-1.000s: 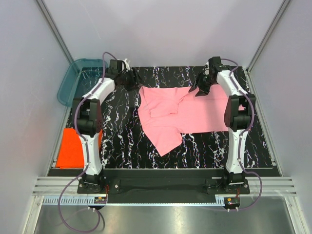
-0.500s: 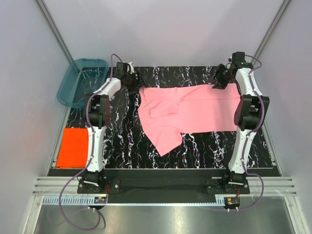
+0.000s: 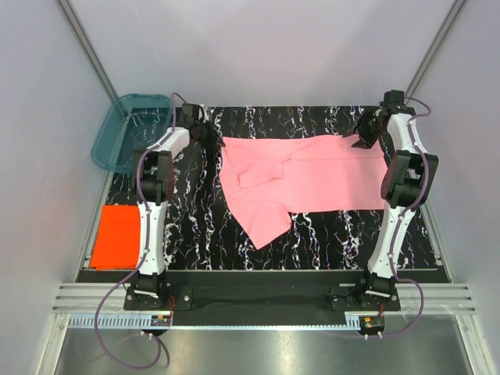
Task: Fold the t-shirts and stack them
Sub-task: Fold the tshirt
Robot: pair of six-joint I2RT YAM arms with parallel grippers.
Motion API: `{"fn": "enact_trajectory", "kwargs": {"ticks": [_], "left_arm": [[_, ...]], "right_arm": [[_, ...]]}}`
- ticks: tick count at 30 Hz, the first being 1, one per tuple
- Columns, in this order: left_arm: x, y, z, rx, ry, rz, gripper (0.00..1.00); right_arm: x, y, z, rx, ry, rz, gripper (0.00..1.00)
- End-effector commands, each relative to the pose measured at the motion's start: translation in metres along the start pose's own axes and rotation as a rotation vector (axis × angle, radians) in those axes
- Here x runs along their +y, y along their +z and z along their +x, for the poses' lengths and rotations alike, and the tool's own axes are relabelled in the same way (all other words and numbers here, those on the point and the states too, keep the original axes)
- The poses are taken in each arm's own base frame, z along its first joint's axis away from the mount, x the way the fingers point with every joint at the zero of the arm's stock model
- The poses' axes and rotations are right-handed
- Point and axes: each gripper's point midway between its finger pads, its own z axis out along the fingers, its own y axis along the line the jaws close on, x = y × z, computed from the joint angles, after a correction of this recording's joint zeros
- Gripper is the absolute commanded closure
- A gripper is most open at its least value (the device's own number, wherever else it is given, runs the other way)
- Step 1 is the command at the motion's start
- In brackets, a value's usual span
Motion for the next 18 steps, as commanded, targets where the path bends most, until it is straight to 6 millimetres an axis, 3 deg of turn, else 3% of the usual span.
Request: {"fn": "enact_trajectory", "kwargs": {"ticks": [1,5,11,15,18], "left_arm": [[0.030,-0.022,-0.037,-0.125,-0.017,-0.101,1.00],[0.022,-0.027,-0.062,-0.185,-0.005,-0.059,1.00],[0.018,-0.019,-0.065,-0.175,-0.014,-0.018,0.96],[0.008,-0.046,-0.080,-0.230,0.024,-0.059,0.61],[-0.011,-0.076,-0.091,-0.289,0.072,-0.083,0.52]], "right_arm": [[-0.012,0.003,-0.026,-0.069,0.000,0.024,0.42],[-0.026,0.008,-0.032,-0.073,0.022,0.046,0.42],[-0.033,0.012,-0.041,-0.079,0.037,0.037,0.42],[-0.038,0.008,-0.044,-0.088,0.030,0.057,0.43],[-0.050,0.004,-0.049,-0.116,0.029,0.120,0.44]]}}
